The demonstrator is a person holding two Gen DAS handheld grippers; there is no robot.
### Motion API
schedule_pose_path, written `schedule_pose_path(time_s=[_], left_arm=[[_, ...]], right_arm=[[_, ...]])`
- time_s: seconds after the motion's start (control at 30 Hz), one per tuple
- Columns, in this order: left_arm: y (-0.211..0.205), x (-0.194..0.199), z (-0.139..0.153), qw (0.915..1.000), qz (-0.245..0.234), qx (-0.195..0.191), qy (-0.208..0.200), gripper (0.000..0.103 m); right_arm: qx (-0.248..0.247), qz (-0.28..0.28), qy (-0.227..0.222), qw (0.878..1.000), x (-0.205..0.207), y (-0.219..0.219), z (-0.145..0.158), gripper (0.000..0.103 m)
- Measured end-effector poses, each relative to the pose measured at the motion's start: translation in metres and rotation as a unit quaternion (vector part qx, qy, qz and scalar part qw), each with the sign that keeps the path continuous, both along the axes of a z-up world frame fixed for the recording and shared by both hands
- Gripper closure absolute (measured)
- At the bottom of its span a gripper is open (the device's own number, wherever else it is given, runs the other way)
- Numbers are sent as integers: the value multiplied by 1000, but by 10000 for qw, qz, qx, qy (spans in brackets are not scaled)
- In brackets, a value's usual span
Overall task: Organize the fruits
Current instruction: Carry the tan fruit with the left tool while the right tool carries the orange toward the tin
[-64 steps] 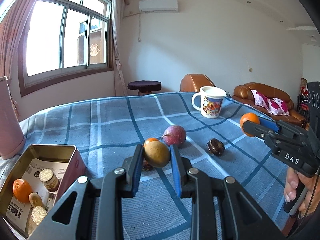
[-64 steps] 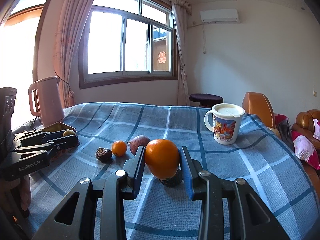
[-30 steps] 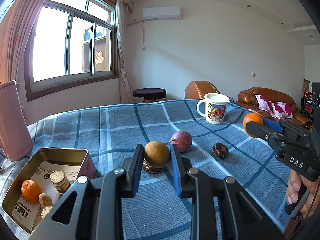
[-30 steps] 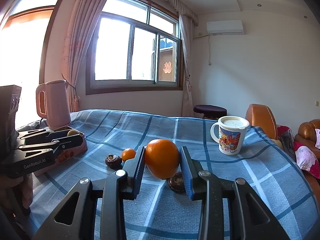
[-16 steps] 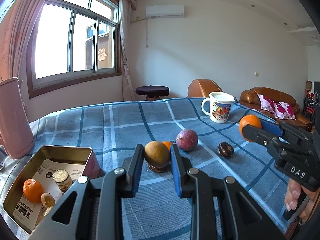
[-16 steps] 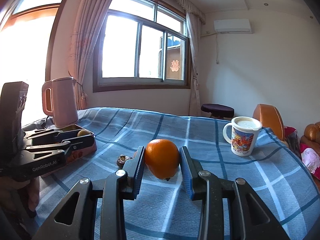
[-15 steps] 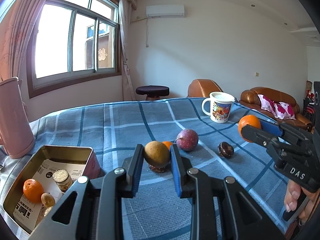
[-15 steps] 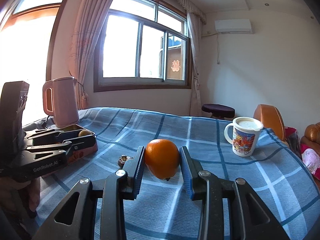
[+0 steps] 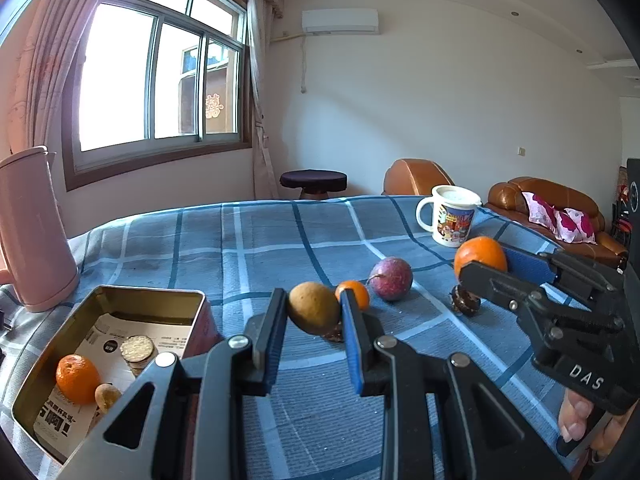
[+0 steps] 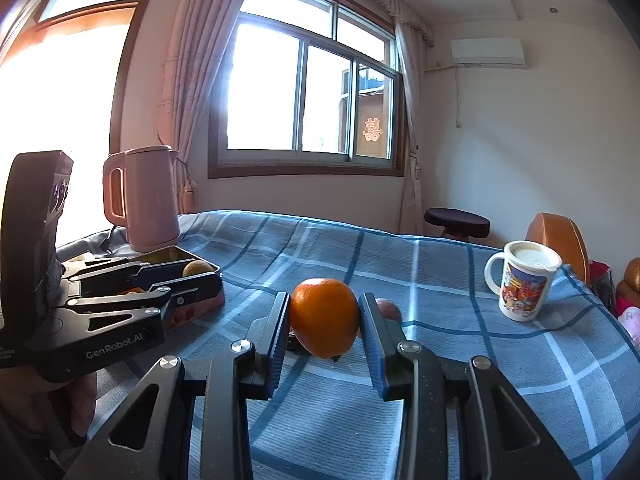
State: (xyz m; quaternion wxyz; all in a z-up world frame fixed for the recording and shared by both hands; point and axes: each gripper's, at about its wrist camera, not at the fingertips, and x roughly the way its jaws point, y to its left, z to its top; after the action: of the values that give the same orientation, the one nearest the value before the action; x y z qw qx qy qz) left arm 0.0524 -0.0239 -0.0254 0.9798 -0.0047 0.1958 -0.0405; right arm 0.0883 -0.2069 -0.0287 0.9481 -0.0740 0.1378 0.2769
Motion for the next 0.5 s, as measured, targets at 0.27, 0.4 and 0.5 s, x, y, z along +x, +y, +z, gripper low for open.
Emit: schedule_pose_path(time_s=[0.27,0.4,0.5], left_arm=[[12,-3,-1,10000,83,-44,-7,75],[17,-4,0,9999,121,-72,-9,75],[22,-5,0,9998,150,-95,-12,75]], right_arm=[[-116,153,38,9998,3,17,-1,67],[-178,237,47,9995,2,27,-2,67],[-218,298,41,9993,2,34,-2,67]])
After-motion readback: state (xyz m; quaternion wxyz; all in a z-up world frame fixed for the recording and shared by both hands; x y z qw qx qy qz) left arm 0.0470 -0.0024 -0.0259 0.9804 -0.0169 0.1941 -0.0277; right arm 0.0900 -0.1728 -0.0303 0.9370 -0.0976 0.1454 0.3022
